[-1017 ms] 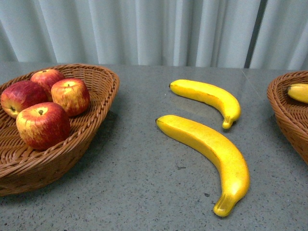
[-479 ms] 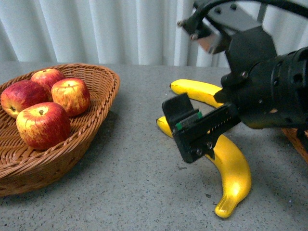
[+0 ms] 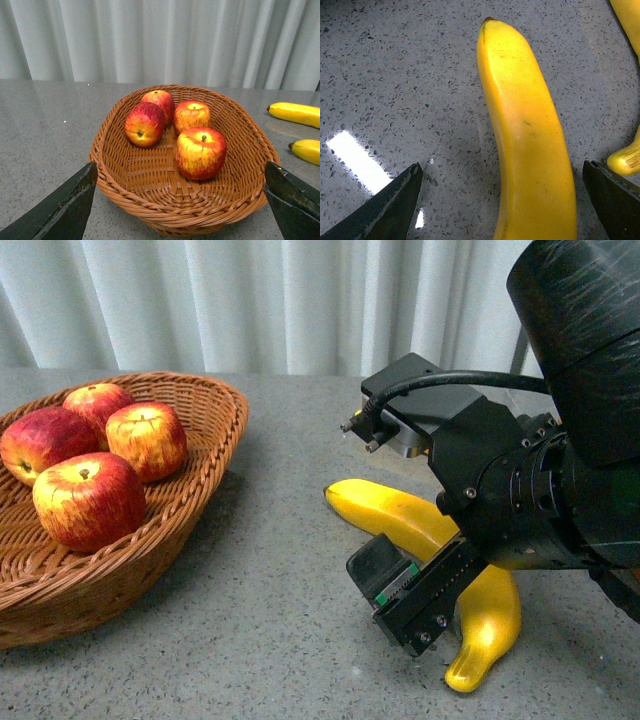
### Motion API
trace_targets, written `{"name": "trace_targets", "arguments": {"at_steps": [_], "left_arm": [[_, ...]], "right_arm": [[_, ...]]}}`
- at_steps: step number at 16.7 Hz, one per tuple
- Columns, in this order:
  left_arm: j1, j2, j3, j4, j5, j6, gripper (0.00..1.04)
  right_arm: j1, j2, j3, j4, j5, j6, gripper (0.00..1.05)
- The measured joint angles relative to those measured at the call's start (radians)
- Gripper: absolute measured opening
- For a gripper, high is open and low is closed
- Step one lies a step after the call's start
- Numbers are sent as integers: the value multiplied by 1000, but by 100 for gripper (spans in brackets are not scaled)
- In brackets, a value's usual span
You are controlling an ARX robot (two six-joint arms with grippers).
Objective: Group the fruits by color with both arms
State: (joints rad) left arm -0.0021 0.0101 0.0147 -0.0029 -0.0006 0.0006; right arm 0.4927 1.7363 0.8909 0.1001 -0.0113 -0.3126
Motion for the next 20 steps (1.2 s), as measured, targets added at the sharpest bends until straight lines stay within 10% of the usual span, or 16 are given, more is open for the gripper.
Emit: {"name": "trace_targets", "arguments": {"at_steps": [3, 9, 17, 20], "left_arm": [[0, 0, 0, 0, 0, 0, 98], [0, 0, 0, 0, 0, 0, 98], [0, 0, 0, 0, 0, 0, 98], [0, 0, 0, 0, 0, 0, 98]], "right_arm": [[26, 29, 6, -13, 8, -4, 91], [21, 22, 5, -10, -18, 0, 34], [-270, -240, 101, 146, -175, 4, 33], [-552, -267, 100, 73, -263, -170, 33]]}}
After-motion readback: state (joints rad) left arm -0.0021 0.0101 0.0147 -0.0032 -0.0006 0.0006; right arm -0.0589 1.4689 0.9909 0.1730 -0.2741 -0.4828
